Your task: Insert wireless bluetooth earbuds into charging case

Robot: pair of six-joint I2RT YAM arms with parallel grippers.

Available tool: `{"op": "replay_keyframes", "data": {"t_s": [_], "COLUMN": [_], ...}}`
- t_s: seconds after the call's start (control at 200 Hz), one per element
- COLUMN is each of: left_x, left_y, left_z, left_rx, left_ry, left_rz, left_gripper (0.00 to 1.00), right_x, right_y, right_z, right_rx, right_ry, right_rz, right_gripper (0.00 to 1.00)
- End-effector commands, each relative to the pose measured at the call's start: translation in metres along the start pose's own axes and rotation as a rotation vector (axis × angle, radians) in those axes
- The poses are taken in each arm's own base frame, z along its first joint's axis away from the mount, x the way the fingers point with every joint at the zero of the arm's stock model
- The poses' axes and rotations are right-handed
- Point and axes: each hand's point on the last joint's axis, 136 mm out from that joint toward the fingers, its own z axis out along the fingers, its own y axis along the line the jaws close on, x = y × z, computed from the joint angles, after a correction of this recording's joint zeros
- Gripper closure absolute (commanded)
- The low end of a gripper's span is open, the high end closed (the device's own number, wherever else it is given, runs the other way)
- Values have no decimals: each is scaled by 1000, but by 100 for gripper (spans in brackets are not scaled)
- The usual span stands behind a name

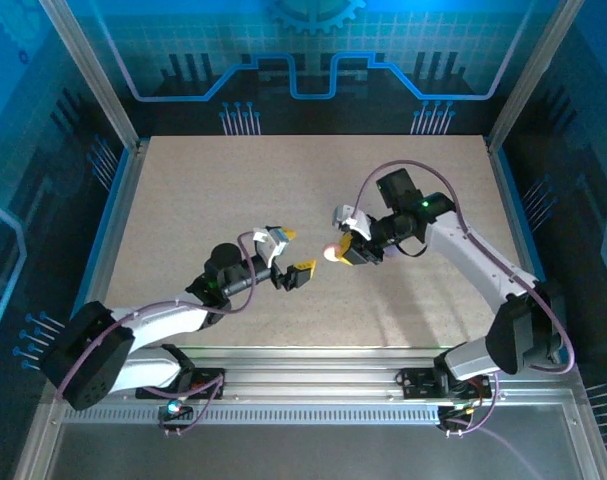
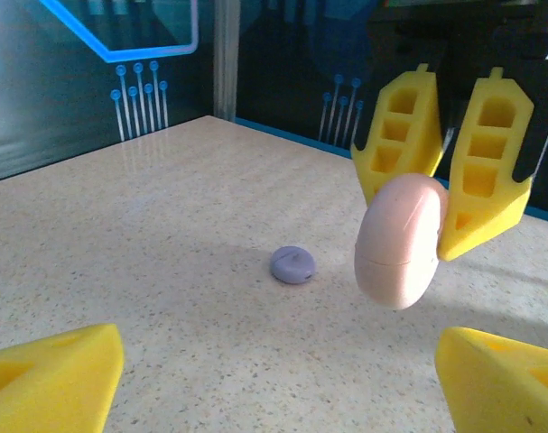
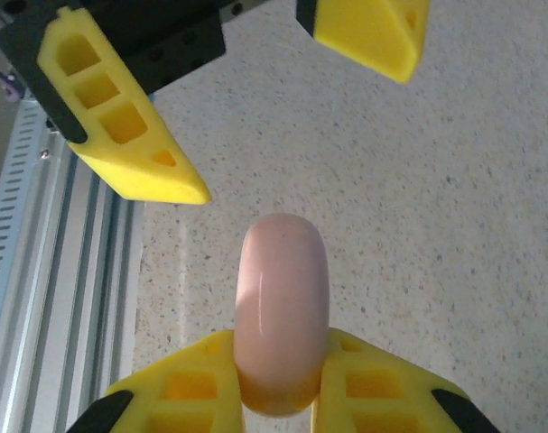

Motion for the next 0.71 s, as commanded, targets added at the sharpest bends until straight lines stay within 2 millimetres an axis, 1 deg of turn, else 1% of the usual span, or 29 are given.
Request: {"op": "replay_keyframes", "data": {"t_s": [0.0,0.06,0.22,0.335,0.42,0.54,0.605,0.7], "left_x": [-6,-4,2,5,11,18,20,22], "left_y": [13,16,40,51,61,72,77,82], "left_z": [3,5,7,9,10,11,11,10], "left_rx": [-48,-64,-184,-226,-258,-294,-312,-331], "left_ry": [-43,-40,-23,-7,27,75,89,99], "left_rz": [-33,-40,-54,-69,-89,-112,-123,-132], "left_gripper": [9,9,8,7,7,7,7,7], "right_x": [4,4,4,6,7,12,15,16], "right_y": [-18,-24,-40,-52,-60,-72,-83,-93], "right_z": [-7,-6,-2,3,8,16,20,27], "right_rx": [32,34,47,45,28,18,23,-1], "right_ry": [35,40,62,73,74,96,106,116], "right_rz": [119,138,181,236,274,350,415,490], "right_gripper": [82,82,82,82,82,82,82,82]}}
